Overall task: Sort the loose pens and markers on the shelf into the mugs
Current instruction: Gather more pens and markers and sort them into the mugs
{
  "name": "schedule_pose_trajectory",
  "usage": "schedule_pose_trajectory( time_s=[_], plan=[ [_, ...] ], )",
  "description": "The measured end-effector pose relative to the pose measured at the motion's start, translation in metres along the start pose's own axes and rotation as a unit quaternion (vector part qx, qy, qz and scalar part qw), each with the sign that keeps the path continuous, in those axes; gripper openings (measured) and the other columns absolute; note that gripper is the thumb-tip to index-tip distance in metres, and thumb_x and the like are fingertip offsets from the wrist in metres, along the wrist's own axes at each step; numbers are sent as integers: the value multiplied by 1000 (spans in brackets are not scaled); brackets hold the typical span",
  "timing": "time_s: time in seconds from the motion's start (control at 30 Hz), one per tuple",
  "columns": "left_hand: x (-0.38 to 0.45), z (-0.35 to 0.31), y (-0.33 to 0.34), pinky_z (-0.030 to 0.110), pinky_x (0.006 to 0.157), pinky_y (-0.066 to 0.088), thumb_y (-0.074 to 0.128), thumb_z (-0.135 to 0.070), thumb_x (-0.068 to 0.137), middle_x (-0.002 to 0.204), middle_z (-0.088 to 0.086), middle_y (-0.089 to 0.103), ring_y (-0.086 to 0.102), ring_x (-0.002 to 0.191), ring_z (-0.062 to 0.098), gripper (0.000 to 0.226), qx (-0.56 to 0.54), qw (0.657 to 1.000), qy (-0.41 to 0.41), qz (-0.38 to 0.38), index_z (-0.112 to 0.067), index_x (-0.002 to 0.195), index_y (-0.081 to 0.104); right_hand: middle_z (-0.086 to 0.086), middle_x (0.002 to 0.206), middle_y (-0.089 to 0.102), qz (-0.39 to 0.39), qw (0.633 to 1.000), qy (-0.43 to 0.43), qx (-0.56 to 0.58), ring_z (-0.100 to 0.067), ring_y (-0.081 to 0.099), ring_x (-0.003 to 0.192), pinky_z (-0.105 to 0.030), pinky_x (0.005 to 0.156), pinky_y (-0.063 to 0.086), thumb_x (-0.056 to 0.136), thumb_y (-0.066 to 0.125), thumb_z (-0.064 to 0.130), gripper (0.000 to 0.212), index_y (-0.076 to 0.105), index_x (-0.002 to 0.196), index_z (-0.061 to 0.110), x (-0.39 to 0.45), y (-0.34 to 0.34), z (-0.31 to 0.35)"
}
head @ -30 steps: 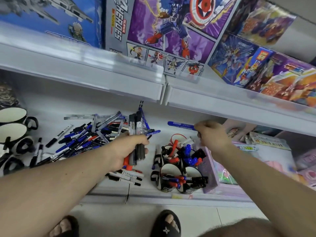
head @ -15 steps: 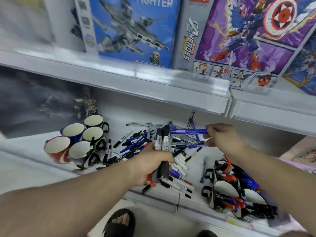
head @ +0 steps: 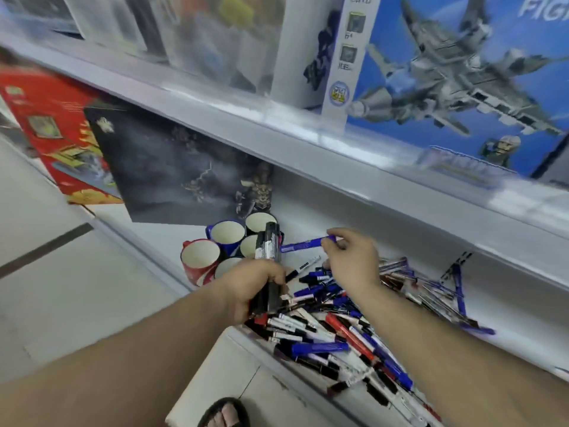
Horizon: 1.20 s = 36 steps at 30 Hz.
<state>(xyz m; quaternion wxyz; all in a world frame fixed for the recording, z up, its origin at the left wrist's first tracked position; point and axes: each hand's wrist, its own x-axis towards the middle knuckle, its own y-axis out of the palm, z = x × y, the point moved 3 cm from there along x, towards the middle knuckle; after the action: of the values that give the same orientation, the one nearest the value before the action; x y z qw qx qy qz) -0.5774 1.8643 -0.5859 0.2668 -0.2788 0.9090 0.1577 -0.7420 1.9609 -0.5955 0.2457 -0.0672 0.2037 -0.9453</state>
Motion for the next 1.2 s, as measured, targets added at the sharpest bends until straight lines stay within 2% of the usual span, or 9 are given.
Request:
schedule_pose_trajectory(
  time_s=[0.27, 0.37, 0.57, 0.67, 0.73, 0.8, 0.9, 1.07, 1.2],
  plan=[
    [15, -11, -26, 18, 36, 38, 48, 9, 74, 65, 15, 56, 52, 43, 20, 19, -45, 999, 6, -16, -5, 86, 51, -1, 103, 72, 59, 997, 55, -19, -25, 71, 70, -36, 64, 59, 90, 62, 20, 22, 72, 110, 22, 48, 101, -37],
    [20, -13, -28, 20, 38, 41, 49, 8, 70, 77, 17, 55, 54, 51, 21, 21, -64, 998, 10, 0, -4, 86, 55, 1, 107, 72, 70, 995, 63, -40, -19, 69, 78, -23, 67, 54, 89, 63, 19, 25, 72, 112, 19, 54, 123, -52],
    [26, -9, -30, 22, 48, 49, 46, 14, 72, 83, 19, 63, 61, 57, 21, 28, -74, 997, 26, 20, -3, 88, 62, 1, 119, 69, 128, 987, 83, -51, -16, 66, 102, -20, 87, 49, 92, 60, 20, 38, 64, 129, 24, 57, 138, -67],
    [28, -7, -25, 27, 56, 54, 43, 16, 76, 85, 17, 67, 68, 67, 21, 30, -103, 994, 15, 28, -4, 90, 62, 1, 89, 72, 132, 985, 109, -27, -13, 64, 73, -10, 64, 50, 94, 56, 18, 48, 50, 140, 29, 50, 116, -65],
    [27, -7, -14, 32, 69, 52, 44, 15, 77, 84, 12, 69, 71, 76, 20, 30, -122, 991, 8, 49, -4, 90, 64, 1, 78, 67, 110, 985, 133, -11, -18, 65, 67, -21, 63, 53, 93, 57, 17, 38, 60, 130, 20, 42, 89, -57],
    [21, -8, 2, 31, 72, 50, 44, 12, 81, 81, 8, 70, 70, 79, 18, 29, -122, 989, -6, 79, -7, 86, 66, -7, 80, 70, 95, 982, 158, 41, -21, 65, 62, -34, 65, 56, 94, 57, 15, 20, 69, 111, 14, 23, 55, -38],
    [7, -7, 30, 25, 57, 53, 45, 6, 86, 80, 7, 72, 70, 67, 16, 31, -125, 985, -28, 116, -11, 84, 70, -11, 74, 66, 108, 977, 166, 83, -18, 59, 58, -31, 57, 53, 98, 55, 16, 15, 69, 93, 14, -26, -4, -8],
    [-17, 4, 80, 31, 68, 45, 61, -9, 71, 86, 7, 73, 65, 73, 22, 23, -94, 981, -27, 169, -14, 86, 78, -7, 81, 65, 157, 973, 161, 54, -14, 58, 55, -34, 63, 50, 100, 52, 36, 17, 64, 105, 27, -106, -86, 22],
    [-39, 22, 123, 38, 72, 47, 62, -14, 78, 101, 17, 68, 61, 84, 29, 38, -66, 977, -38, 200, -5, 114, 70, 5, 93, 66, 144, 983, 103, -49, -9, 63, 66, -36, 70, 57, 92, 59, 48, 30, 57, 118, 32, -141, -126, 25]
  ],
)
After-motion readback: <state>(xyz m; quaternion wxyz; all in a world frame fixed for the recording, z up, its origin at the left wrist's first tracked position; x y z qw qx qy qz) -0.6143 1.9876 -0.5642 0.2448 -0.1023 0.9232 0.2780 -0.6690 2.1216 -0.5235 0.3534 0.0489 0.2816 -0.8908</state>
